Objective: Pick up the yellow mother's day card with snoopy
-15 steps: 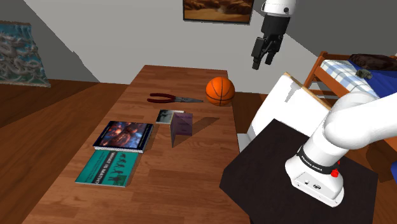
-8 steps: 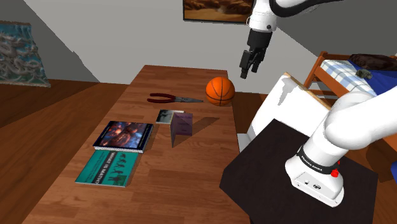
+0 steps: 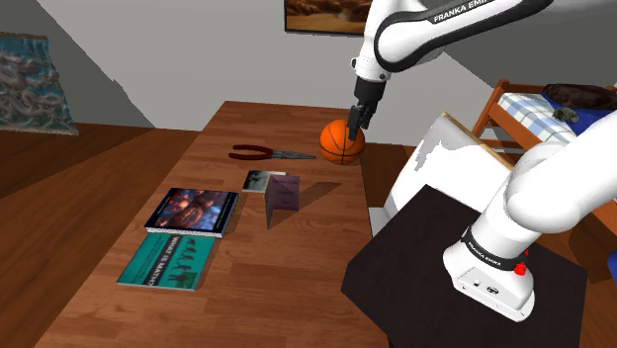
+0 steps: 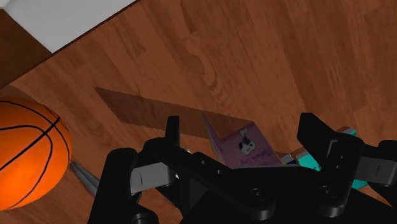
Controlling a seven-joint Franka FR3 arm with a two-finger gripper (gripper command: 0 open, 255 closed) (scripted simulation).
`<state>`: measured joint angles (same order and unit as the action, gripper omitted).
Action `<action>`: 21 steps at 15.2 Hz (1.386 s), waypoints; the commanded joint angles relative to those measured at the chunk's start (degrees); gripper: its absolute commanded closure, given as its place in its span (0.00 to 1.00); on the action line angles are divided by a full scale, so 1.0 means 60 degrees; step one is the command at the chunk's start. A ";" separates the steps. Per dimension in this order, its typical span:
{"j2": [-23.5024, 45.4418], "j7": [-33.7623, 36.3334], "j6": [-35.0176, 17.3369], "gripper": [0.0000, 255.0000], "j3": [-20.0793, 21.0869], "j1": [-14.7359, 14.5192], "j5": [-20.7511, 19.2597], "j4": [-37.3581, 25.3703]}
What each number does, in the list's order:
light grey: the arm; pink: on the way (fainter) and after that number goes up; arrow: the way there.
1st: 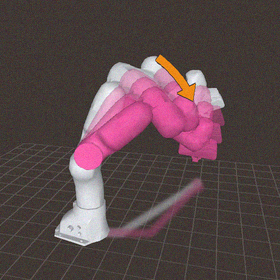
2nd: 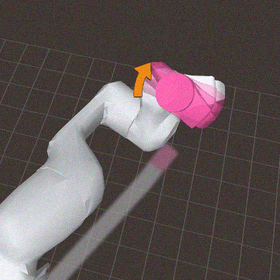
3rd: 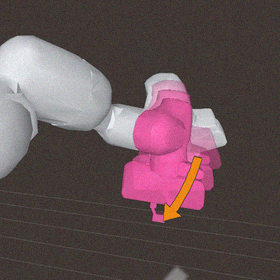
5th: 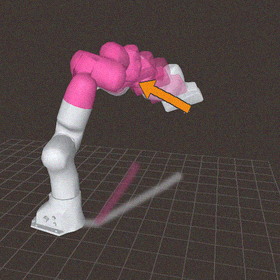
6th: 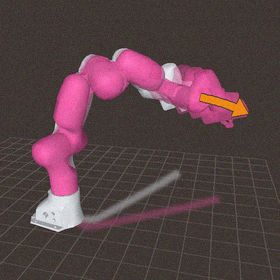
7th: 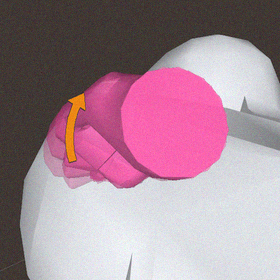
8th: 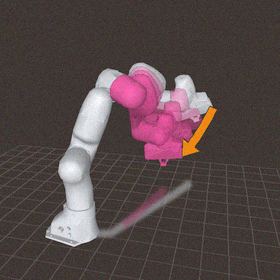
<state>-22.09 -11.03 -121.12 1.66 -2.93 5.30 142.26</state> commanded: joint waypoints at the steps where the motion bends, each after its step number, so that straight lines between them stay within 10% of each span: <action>1: 0.0664 -0.0346 -0.0647 0.00 0.0005 -0.0098 0.0008 -0.0112; 21: 0.8007 -0.3248 -0.4737 0.00 0.0465 -0.0664 -0.0274 -0.4080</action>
<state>23.42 -29.57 -148.76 4.27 -6.91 3.94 119.76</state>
